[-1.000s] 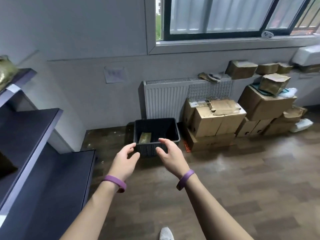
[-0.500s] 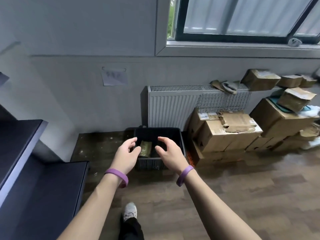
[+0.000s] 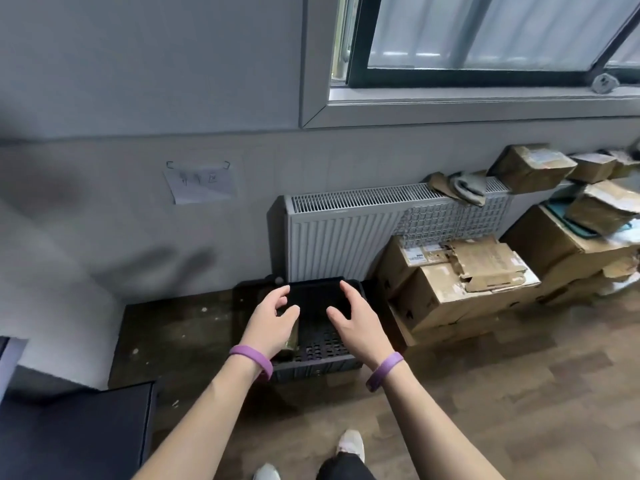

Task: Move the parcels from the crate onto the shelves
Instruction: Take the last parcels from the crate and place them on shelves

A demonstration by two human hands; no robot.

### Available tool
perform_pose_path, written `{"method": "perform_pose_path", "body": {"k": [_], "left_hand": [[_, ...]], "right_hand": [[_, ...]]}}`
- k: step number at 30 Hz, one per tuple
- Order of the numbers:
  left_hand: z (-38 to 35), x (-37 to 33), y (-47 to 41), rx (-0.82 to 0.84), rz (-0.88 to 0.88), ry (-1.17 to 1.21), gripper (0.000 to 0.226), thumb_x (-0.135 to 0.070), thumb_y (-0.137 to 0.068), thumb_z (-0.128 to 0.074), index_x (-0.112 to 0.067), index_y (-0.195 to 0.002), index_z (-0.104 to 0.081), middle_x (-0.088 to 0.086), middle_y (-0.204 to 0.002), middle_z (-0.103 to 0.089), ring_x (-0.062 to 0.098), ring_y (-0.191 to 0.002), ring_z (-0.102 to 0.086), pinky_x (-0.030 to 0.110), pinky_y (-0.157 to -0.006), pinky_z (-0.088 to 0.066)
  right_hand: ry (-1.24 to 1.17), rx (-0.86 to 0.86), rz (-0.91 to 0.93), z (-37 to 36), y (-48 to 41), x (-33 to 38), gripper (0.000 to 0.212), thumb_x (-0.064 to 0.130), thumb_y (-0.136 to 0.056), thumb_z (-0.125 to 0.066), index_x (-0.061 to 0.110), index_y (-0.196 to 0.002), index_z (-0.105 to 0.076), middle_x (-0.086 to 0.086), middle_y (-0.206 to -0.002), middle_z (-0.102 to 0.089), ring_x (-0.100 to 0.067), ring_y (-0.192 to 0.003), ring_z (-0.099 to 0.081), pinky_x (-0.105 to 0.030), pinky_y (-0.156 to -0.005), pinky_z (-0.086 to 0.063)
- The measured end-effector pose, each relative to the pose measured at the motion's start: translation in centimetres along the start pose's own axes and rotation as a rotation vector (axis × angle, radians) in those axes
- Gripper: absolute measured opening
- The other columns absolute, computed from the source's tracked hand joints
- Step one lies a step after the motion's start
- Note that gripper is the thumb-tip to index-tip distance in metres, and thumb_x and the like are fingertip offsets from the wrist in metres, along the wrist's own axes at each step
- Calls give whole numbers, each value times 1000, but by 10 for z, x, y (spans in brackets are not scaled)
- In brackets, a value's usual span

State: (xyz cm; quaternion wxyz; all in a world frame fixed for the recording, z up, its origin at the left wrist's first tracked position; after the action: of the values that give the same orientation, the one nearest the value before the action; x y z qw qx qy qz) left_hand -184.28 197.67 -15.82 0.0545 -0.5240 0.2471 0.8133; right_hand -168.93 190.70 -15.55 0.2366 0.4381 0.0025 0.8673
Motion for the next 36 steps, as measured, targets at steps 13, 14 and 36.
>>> {"method": "perform_pose_path", "body": {"k": [13, 14, 36], "left_hand": [[-44, -18, -193, -57, 211, 16, 49, -21, -93, -55, -24, -140, -42, 5, -140, -47, 20, -130, -42, 32, -107, -33], [-44, -14, -207, -64, 231, 17, 49, -21, -92, -55, -24, -139, -43, 6, -140, -47, 20, -130, -43, 32, -107, -33], [-156, 480, -475, 107, 636, -162, 50, -21, -92, -51, -19, -141, -40, 7, -140, -48, 24, -126, -48, 34, -105, -39]], "right_hand": [[115, 261, -6, 15, -222, -47, 62, 27, -96, -55, 12, -150, -29, -4, -155, -33, -15, -145, -25, -26, -116, -17], [130, 285, -9, 13, -237, -50, 61, 27, -96, -55, 11, -150, -29, -4, -155, -34, -15, -145, -25, -26, -116, -17], [205, 623, -431, -395, -393, -409, 55, 18, -94, -52, 10, -146, -35, -18, -142, -47, -32, -129, -46, -31, -101, -35]]}}
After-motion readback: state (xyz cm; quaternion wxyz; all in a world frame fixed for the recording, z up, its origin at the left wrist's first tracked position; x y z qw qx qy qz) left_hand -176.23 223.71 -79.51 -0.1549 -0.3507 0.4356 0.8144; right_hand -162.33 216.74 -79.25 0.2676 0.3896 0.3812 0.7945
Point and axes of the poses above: each hand's wrist, its own y-axis away from the middle knuckle, its own z-axis out of the back of the hand, x = y × z, the point moved 6 cm from there along -y, towards the middle knuckle
